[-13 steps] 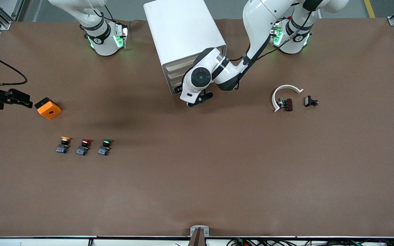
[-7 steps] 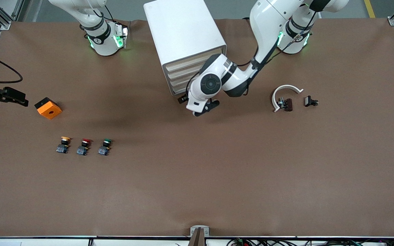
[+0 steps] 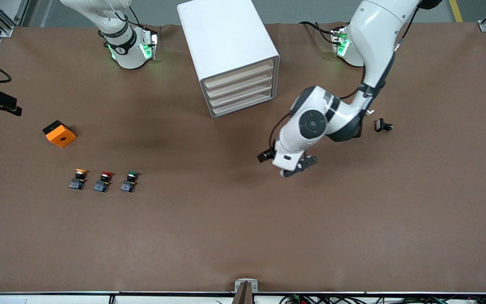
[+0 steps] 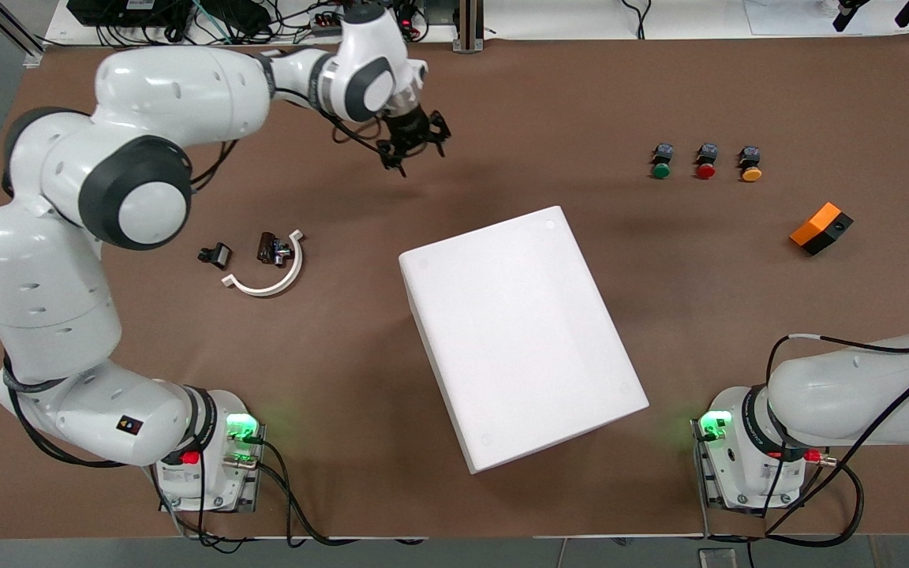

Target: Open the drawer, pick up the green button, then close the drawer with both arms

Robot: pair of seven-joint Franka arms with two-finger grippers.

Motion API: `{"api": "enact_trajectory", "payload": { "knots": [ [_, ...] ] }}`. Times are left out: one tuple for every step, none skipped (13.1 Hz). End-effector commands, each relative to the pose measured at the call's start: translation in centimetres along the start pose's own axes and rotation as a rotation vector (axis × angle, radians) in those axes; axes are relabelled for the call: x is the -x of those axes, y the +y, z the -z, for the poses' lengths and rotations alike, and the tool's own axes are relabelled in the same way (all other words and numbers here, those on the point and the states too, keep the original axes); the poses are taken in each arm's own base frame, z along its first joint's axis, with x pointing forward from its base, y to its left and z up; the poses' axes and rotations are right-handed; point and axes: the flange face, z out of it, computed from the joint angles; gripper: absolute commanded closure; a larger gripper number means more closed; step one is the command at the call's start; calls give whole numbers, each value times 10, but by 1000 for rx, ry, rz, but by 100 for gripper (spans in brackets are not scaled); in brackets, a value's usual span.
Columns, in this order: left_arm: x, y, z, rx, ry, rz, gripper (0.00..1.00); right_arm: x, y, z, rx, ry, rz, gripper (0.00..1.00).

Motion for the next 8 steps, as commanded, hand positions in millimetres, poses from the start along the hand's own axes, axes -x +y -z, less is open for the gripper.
{"api": "enact_trajectory", "payload": {
  "knots": [
    [-36, -51, 26, -24, 44, -66, 0, 2, 8, -4, -28, -7, -13, 0],
    [-52, -68, 38, -24, 59, -91, 0, 2, 7, -4, -27, -7, -12, 0],
    [-72, -90, 53, -27, 77, -123, 0, 3, 6, -4, -28, -8, -12, 0],
    [-91, -111, 73, -17, 100, -149, 0, 4, 1, -3, -27, -11, -3, 0],
    [-107, -129, 90, -14, 110, -163, 0, 5, 0, -3, -27, -13, -1, 0],
    [-119, -149, 107, -31, 100, -201, 0, 5, 0, -4, -27, -11, -1, 0],
    [-129, -171, 128, -45, 98, -282, 0, 5, -4, -2, -26, -8, 3, 0],
    [-136, -195, 149, -66, 80, -386, 0, 7, -11, 3, -25, 5, 17, 0]
  ]
}}
